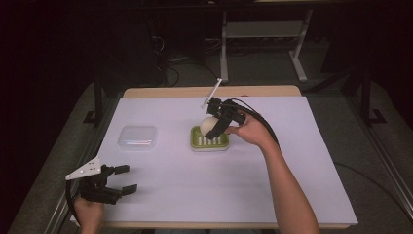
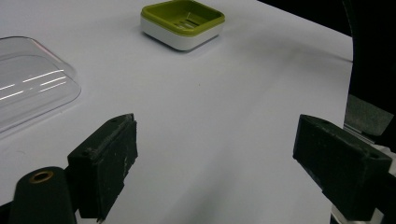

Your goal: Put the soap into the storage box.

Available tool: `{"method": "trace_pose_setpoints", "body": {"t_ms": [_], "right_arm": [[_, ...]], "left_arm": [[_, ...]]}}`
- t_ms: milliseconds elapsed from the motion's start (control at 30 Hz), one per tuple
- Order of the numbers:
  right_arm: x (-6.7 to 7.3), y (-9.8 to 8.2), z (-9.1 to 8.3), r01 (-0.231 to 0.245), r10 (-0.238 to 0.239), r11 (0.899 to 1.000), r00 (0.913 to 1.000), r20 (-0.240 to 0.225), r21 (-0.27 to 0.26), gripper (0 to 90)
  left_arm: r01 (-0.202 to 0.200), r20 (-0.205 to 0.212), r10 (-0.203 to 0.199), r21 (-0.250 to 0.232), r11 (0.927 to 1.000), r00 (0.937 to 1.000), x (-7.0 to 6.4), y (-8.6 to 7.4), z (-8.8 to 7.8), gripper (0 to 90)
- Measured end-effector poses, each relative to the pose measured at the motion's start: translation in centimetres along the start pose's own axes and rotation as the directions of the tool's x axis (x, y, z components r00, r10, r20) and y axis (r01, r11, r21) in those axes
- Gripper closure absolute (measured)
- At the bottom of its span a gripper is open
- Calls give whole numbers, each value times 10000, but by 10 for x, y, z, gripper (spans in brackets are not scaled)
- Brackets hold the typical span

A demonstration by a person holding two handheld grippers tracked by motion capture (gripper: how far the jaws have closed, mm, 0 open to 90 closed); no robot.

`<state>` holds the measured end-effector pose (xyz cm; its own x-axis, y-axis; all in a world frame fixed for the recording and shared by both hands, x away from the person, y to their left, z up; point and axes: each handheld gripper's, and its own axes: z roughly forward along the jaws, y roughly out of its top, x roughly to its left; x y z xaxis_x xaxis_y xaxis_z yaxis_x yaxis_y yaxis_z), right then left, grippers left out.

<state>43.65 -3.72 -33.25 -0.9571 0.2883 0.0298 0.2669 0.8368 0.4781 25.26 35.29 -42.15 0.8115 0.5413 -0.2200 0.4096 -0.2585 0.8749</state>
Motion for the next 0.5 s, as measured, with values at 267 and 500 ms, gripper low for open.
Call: {"method": "trace_pose_setpoints", "body": {"t_ms": [267, 500], "right_arm": [[-5, 2, 12, -123, 124, 9998, 9999, -76, 175, 243], [-9, 3, 19, -254, 254, 9996, 9997, 28, 133, 243]], "left_arm": [[-8, 4, 8, 18, 10000, 10000, 0, 0, 0, 131], [-3, -17, 3, -8, 10000, 10000, 1, 0, 0, 131]]}}
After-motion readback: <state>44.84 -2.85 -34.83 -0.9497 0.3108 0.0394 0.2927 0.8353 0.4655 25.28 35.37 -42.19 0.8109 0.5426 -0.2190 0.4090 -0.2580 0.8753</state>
